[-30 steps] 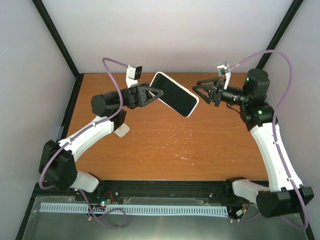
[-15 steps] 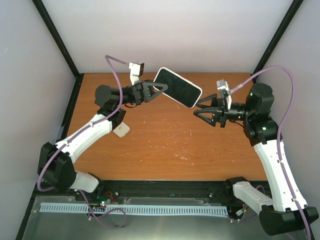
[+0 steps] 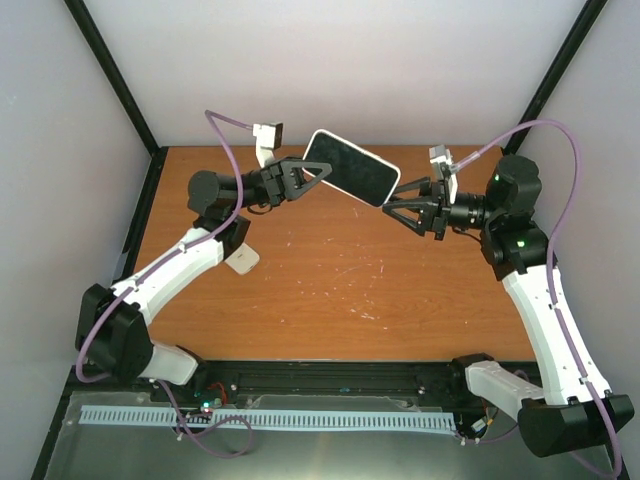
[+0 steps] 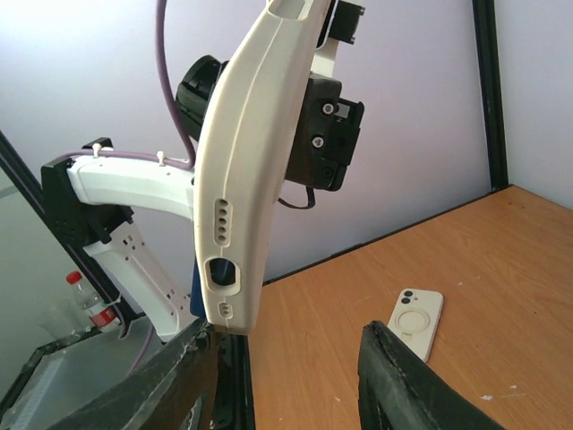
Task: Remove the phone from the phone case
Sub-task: Remove the phone case from the phone.
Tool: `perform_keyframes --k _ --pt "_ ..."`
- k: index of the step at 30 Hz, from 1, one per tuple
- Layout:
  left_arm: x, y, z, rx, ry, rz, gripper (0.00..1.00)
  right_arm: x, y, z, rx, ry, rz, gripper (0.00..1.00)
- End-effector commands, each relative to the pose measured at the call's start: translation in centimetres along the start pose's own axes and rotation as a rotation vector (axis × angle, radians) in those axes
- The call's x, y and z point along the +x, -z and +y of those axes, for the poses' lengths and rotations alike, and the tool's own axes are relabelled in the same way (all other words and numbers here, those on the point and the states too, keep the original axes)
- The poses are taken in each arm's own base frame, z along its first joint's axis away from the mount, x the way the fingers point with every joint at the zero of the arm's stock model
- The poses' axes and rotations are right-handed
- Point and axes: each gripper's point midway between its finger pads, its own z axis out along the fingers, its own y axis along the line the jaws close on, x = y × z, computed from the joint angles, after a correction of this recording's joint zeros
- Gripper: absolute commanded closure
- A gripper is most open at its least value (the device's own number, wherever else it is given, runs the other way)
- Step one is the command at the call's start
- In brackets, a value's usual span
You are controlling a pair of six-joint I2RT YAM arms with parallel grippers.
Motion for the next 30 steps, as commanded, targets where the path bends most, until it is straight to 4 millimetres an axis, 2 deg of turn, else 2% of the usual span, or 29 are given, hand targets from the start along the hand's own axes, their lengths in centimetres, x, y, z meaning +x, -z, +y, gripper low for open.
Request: perform_keyframes --k 1,6,12,21,30 --pt "-0.4 -0.3 -3.3 0.106 -0.049 0.001 1.00 -0.4 -0.2 -3.0 0.131 -0.042 -0.009 0.57" --pt "0.0 -0.7 -3.8 0.138 -0.038 0.018 1.00 -0.2 -0.3 -5.4 0.210 -0.100 0.007 0.58" --pt "0.8 -1.1 -4.0 0.153 -0.016 0.047 1.00 -1.1 -0.4 -7.7 0.288 -0.140 0.010 0.58" --pt "2.3 -1.4 -3.4 0.143 0.039 0.111 1.00 -2.9 -0.9 -8.2 0.270 -0.134 0.002 0.57" --pt "4.0 -2.3 -3.5 0.187 0.085 0.184 1.00 -1.6 -1.6 -10.4 0.277 -0.233 0.029 0.55"
